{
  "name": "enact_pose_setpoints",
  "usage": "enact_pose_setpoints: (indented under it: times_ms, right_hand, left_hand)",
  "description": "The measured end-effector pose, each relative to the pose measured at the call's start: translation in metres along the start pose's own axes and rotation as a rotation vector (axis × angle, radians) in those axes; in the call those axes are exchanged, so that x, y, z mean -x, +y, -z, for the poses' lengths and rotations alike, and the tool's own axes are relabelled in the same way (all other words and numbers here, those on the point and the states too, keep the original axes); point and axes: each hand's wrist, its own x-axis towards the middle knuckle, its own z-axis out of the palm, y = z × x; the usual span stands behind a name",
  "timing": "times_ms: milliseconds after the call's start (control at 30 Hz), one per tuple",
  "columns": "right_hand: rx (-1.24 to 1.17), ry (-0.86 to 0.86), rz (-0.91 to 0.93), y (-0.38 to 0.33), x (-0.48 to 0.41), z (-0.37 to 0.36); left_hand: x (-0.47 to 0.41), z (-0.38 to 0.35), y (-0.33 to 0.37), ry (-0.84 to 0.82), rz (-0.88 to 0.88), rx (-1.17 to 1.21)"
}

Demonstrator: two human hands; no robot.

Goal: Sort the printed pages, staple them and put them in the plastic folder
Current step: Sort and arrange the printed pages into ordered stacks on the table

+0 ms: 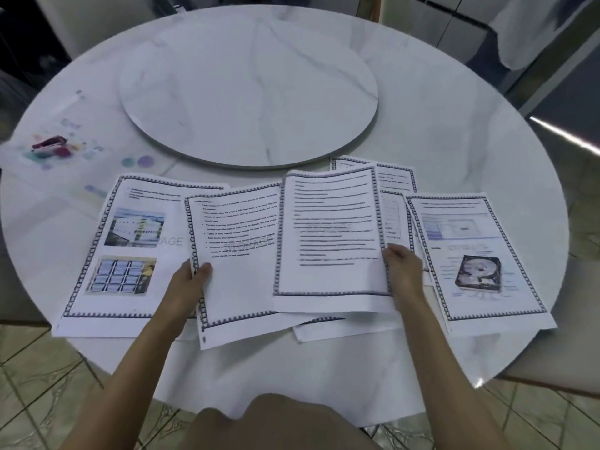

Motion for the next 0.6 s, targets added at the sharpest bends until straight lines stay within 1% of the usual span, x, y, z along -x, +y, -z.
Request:
enact_pose_setpoints:
  times_ms: [200,300,467,600]
  right_hand:
    - [0.054,-0.214,0.053,0.003,0.037,-0.048]
    - [0.093,-0.290,0.075,0.004,0.047,-0.062]
    - [0.105,-0.318,0.108,0.003,0.050,-0.068]
    - [0.110,-0.305,0.138,0.000,0.045,-0.063]
  left_hand:
    - [0.006,-0.005,-0.005,-0.018,0.025,0.045]
    - [0.008,-0.007,-0.006,-0.010,0.005,0.006]
    - [0.006,-0.007,-0.008,-0.007,0.003,-0.018]
    - [0.003,-0.004,-0.009,-0.002,0.039,-0.017]
